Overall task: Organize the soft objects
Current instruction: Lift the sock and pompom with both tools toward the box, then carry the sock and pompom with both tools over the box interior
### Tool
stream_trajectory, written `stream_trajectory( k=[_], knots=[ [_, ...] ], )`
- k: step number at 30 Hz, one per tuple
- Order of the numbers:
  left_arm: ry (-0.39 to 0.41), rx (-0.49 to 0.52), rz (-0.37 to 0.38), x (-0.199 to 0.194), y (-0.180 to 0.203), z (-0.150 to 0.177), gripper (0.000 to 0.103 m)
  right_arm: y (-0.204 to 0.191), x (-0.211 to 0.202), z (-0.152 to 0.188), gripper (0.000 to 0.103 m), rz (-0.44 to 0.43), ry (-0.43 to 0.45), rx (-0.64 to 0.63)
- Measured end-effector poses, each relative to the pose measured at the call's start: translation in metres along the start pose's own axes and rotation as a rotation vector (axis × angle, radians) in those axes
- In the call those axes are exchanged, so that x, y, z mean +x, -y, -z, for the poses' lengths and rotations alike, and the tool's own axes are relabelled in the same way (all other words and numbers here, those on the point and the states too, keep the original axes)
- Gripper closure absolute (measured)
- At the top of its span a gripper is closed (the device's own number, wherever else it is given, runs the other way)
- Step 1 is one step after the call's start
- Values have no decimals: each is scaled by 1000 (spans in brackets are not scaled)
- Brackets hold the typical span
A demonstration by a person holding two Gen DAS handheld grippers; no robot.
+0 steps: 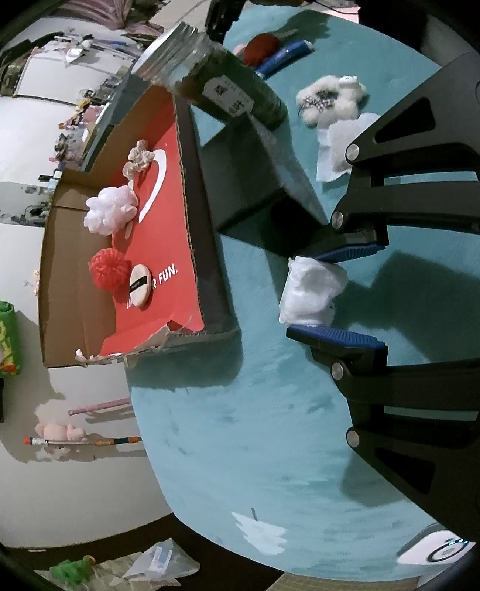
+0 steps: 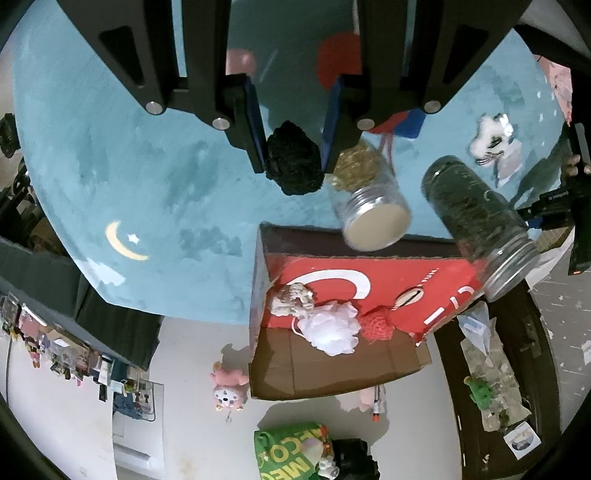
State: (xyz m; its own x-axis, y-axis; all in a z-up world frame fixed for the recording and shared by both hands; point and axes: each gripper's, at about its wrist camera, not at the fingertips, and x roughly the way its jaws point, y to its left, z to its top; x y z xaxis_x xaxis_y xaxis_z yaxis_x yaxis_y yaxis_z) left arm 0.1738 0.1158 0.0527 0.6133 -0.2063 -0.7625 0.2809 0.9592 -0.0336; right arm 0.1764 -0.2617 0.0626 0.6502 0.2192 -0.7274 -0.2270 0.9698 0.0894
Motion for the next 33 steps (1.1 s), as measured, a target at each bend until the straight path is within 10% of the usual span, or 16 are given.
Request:
stream_trajectory(
  k=[33],
  knots=[
    [12,102,134,8,-14,-58,73,13,20,-56,71,-164,-39,-46]
  ],
)
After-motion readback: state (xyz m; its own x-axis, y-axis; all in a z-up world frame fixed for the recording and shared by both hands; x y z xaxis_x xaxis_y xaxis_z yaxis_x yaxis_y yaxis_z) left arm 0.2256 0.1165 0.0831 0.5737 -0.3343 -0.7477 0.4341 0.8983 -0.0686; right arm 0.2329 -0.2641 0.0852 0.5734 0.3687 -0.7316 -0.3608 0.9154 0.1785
